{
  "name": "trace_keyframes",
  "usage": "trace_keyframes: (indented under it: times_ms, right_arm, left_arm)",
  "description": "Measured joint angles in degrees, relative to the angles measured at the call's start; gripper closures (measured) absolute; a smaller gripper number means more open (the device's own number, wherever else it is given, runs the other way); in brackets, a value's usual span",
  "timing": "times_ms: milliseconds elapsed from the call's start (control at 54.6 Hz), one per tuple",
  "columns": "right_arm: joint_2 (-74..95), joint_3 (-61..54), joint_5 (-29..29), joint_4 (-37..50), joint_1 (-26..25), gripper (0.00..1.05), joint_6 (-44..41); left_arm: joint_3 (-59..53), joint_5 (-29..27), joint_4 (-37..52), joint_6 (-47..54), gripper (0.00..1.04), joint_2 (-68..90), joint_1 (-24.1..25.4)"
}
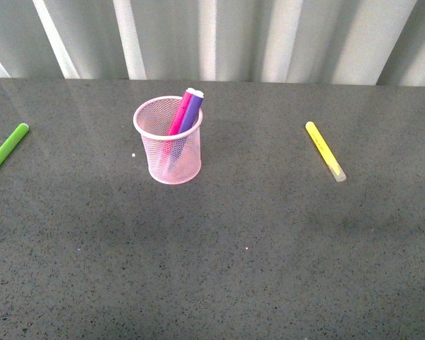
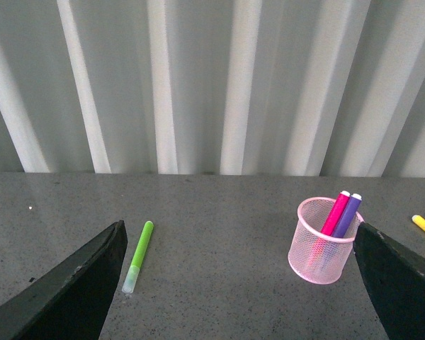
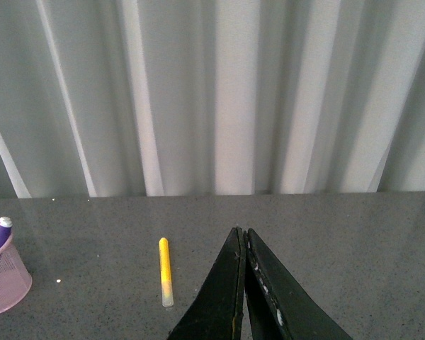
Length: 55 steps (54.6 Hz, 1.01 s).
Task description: Insert purple and pink pens into pink cup
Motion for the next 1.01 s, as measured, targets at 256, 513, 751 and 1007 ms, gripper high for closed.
trace_keyframes:
  times_ms: [256, 513, 751, 1007]
  right_arm:
    - [-10.49, 0.04, 0.09, -11.15, 0.0, 1.01, 0.04]
    - [-11.06, 0.04, 0.04, -11.39, 0.0, 1.01, 0.04]
    - [-11.06, 0.04, 0.04, -11.39, 0.0, 1.01, 0.04]
    - [-11.06, 0.04, 0.04, -11.39, 0.0, 0.7, 0.02]
  left_arm:
    - [0.0, 0.0, 0.0, 0.0, 0.07, 0.0, 0.0]
    - [0.0, 0.0, 0.0, 0.0, 0.07, 0.0, 0.0]
    - [0.0, 0.0, -0.02, 0.0, 0.07, 0.0, 0.0]
    - [0.0, 0.02, 0.0, 0.0, 0.07, 0.0, 0.0]
